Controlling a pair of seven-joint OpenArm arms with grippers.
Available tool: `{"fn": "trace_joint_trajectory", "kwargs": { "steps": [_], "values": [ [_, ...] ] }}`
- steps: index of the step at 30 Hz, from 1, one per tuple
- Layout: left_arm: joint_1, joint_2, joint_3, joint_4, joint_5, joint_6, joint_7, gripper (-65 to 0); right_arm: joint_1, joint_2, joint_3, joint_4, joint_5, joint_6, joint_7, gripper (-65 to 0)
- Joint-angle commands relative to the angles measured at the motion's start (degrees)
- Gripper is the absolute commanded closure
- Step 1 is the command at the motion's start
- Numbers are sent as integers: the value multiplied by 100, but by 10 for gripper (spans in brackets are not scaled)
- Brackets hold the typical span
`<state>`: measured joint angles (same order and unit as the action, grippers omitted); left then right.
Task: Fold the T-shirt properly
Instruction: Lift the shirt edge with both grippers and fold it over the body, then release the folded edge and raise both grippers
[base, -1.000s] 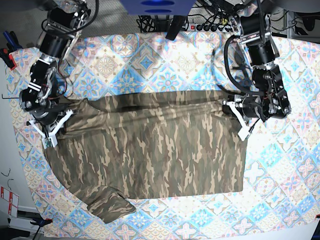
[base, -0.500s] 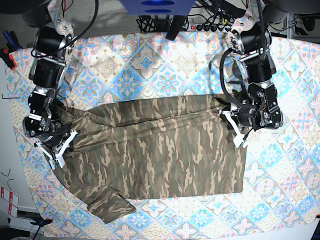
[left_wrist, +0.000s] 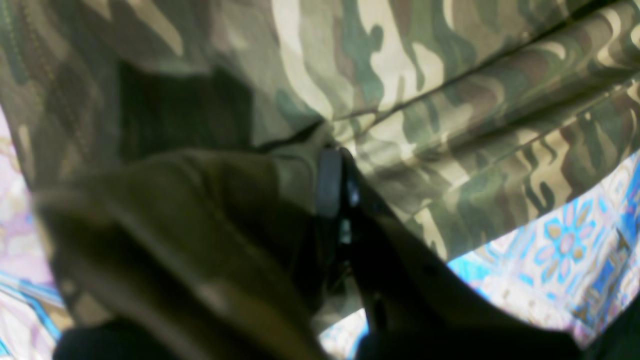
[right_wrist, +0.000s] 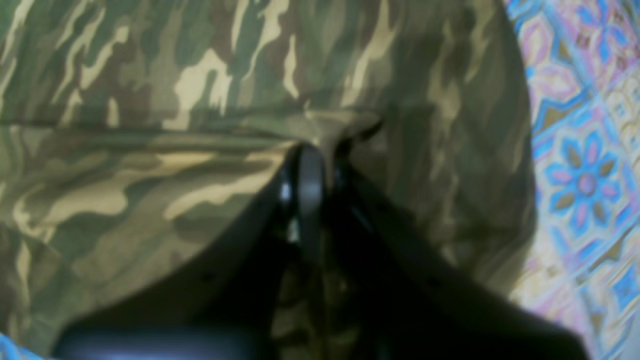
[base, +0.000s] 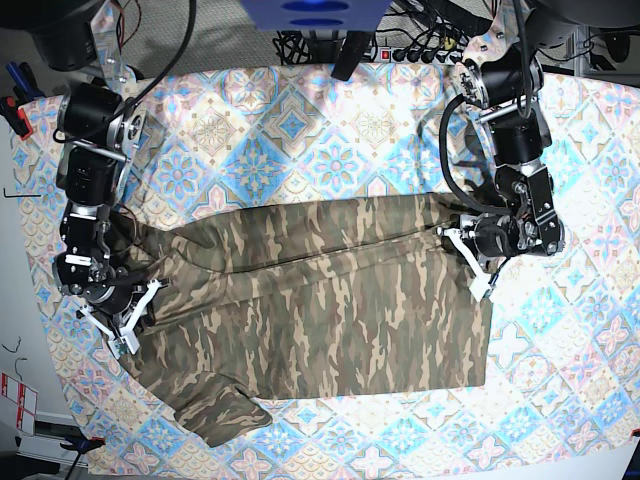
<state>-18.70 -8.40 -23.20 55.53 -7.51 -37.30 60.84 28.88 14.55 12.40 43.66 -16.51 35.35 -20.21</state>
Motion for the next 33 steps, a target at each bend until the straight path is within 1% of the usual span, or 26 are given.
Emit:
{"fn": "trace_joint_trajectory", "kwargs": {
  "steps": [1, 3, 5, 8, 10, 11, 12, 14, 17, 22, 24, 26, 28, 30, 33],
  "values": [
    [-113, -87, -32, 78, 87, 60, -84, 0, 193, 106, 30, 78, -67, -234, 232, -2],
    [-104, -96, -32, 78, 87, 60, -110, -8, 211, -17, 4, 78, -296, -516, 513, -10],
    [-95, -96, -32, 78, 87, 60, -101, -53, 211, -44, -14, 69, -612, -683, 671, -57],
    [-77, -96, -32, 78, 87, 60, -75, -167, 219, -167, -5, 78, -1087, -718, 680, -196],
    [-60, -96, -23, 78, 43, 42, -75, -231, 211, -167, -5, 122, -1263, -718, 689, -269],
    [-60, -96, -23, 78, 34, 33, -93, -264, 202, -167, 30, 140, -1298, -718, 698, -290],
    [-42, -87, -23, 78, 26, 33, -101, -285, 202, -167, 39, 140, -1298, -718, 750, -297],
    [-33, -87, -32, 78, 26, 24, -119, -315, 202, -167, 48, 227, -1298, -727, 926, -288],
    [-60, -96, -32, 96, 26, 24, -128, -320, 175, -167, 56, 755, -1298, -735, 1234, -280],
    [-174, -105, -40, 104, 8, 16, -137, -319, -299, -175, 294, 1713, -1307, -735, 1295, -281],
    [-200, -105, -40, 131, -10, 16, -233, -319, -431, -237, 294, 1933, -1298, -735, 1269, -281],
    [-148, -96, -40, 447, -142, 16, -418, -319, -493, -281, 294, 2100, -1325, -735, 1243, -282],
    [19, -96, -40, 940, -317, 16, -418, -322, -642, -281, 294, 2162, -1325, -735, 1243, -285],
    [186, -96, -40, 1485, -493, 16, -427, -324, -765, -281, 364, 2179, -1333, -735, 1243, -310],
    [345, -105, -32, 1871, -651, 16, -418, -324, -844, -281, 593, 2179, -1333, -735, 1243, -398]
  ]
}}
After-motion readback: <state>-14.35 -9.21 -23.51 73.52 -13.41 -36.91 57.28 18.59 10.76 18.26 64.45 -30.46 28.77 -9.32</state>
